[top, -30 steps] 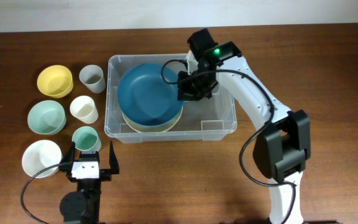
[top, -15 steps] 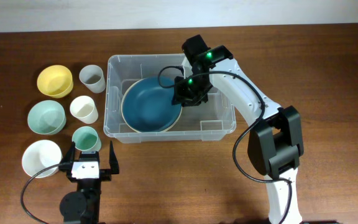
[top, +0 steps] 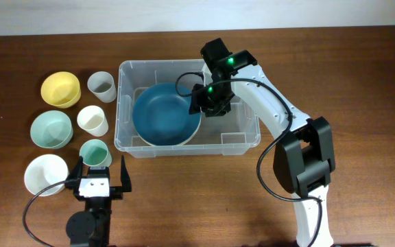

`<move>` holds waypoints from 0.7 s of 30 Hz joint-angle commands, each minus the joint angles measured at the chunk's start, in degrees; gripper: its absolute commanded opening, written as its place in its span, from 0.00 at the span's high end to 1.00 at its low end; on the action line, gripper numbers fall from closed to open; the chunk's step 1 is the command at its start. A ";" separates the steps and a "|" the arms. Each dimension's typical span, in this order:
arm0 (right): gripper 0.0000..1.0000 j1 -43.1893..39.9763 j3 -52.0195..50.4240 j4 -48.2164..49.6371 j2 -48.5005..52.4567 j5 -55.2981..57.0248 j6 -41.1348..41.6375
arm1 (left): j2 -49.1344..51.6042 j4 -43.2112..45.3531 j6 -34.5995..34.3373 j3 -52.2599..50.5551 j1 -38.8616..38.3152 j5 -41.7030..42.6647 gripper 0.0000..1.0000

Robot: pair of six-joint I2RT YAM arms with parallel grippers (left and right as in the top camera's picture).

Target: Pack container

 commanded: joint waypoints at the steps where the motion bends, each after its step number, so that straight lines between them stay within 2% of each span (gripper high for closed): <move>1: 0.51 -0.31 0.70 0.66 0.00 2.67 -0.85 | -0.31 -0.11 0.94 -0.33 0.26 -0.17 0.01; 8: 0.52 -0.79 8.31 -3.02 -0.09 2.99 -3.17 | -0.31 -0.11 0.94 -0.33 0.26 -0.17 0.01; 14: 0.50 -1.49 21.55 -14.97 -0.11 12.46 -3.34 | -0.31 -0.11 0.94 -0.33 0.26 -0.17 0.01; 17: 0.44 -2.91 28.09 -22.05 -0.20 18.21 -3.28 | -0.31 -0.11 0.94 -0.33 0.26 -0.17 0.01; 19: 0.33 -4.44 31.89 -26.60 -0.31 21.70 -3.13 | -0.31 -0.11 0.94 -0.33 0.26 -0.17 0.01; 21: 0.27 -6.36 35.17 -30.77 -0.31 24.17 -3.13 | -0.31 -0.11 0.94 -0.33 0.26 -0.17 0.00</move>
